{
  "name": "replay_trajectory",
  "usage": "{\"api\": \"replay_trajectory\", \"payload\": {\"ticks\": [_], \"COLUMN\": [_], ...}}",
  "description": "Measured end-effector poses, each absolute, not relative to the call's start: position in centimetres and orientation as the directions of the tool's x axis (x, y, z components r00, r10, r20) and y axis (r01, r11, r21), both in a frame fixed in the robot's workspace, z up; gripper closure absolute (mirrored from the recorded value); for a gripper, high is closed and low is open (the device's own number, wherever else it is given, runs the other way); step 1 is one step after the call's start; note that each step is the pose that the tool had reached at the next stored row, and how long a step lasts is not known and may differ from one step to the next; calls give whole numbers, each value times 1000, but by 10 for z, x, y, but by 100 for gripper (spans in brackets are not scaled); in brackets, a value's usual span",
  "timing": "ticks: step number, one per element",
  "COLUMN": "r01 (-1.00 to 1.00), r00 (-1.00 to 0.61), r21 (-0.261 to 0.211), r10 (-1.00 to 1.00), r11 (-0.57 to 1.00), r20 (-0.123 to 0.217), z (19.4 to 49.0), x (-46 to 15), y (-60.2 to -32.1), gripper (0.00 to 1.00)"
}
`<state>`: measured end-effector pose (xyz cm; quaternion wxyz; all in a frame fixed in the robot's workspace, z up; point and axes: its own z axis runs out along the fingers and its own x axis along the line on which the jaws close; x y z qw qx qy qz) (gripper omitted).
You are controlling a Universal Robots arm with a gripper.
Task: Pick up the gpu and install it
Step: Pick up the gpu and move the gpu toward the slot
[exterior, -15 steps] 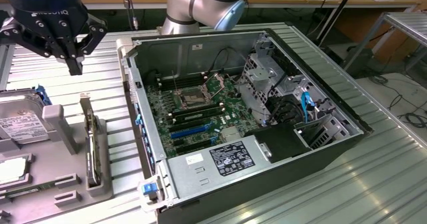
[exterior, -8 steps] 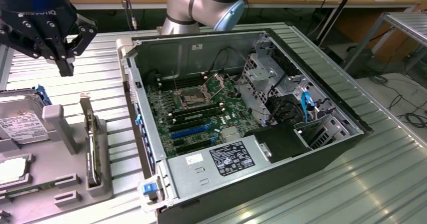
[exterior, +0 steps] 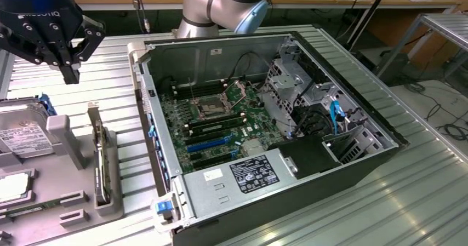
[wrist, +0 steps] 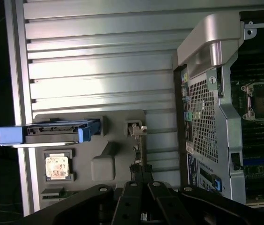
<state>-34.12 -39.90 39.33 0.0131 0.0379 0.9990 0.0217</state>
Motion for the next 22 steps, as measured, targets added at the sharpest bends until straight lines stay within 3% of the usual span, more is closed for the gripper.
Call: {"api": "replay_trajectory", "payload": {"ticks": [16,17,18,22], "r01": [75,75,75,75], "r00": [-997,-997,-997,-997], "r21": [44,44,44,44], "r10": [76,76,76,76], "r11": [996,996,996,996], "r20": [-25,-24,-24,-24], "z": [393,393,393,393], "x": [-341,-341,-341,-341], "y": [-414,-416,-419,-423], "gripper": [89,83,70,46]}}
